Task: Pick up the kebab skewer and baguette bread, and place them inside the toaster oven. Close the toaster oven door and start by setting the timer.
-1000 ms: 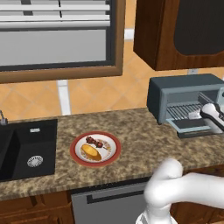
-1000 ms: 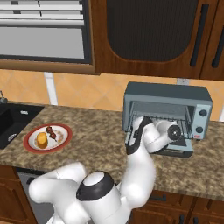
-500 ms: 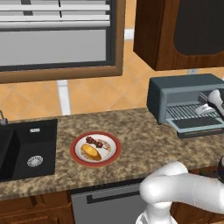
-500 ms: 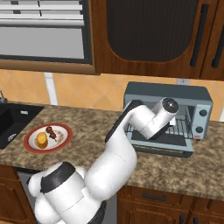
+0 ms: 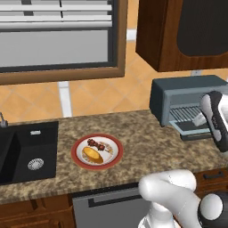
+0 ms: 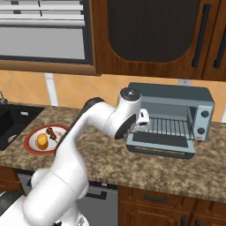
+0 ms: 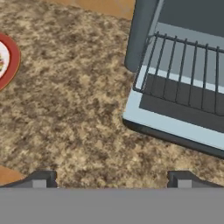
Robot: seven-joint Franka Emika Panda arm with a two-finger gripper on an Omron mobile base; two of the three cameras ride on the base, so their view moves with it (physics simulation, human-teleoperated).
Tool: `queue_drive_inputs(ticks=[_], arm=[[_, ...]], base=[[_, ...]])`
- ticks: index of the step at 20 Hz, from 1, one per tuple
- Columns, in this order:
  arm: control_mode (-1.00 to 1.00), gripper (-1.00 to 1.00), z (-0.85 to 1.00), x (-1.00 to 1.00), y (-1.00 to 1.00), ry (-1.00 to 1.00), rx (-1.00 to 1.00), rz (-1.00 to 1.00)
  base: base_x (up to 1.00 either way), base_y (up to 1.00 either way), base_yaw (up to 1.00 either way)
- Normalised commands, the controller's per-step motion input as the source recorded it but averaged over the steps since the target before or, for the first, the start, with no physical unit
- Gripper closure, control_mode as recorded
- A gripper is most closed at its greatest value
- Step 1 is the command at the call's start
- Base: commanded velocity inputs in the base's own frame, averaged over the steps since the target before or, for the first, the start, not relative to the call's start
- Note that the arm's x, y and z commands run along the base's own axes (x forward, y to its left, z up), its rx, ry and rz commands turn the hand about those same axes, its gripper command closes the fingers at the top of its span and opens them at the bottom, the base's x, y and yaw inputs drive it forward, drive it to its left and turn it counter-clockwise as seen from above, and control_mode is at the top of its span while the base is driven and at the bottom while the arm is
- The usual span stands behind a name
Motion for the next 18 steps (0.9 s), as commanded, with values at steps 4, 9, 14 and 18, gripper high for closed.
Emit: queue_drive_inputs(ticks=[4, 9, 14, 18], arm=[[-1.00, -1.00, 0.00, -0.60, 1.00, 0.01, -0.23, 0.11], [-1.00, -1.00, 0.00, -0.05, 1.00, 0.07, -0.12, 0.01], [-1.00, -1.00, 0.00, 0.16, 1.00, 0.07, -0.05, -0.04], [-1.00, -1.00, -0.07, 0.01, 1.00, 0.02, -0.05, -0.13]], base=[[0.00, 0.00, 0.00], [0.00, 0.00, 0.00], [0.00, 0.00, 0.00], [0.00, 0.00, 0.00]])
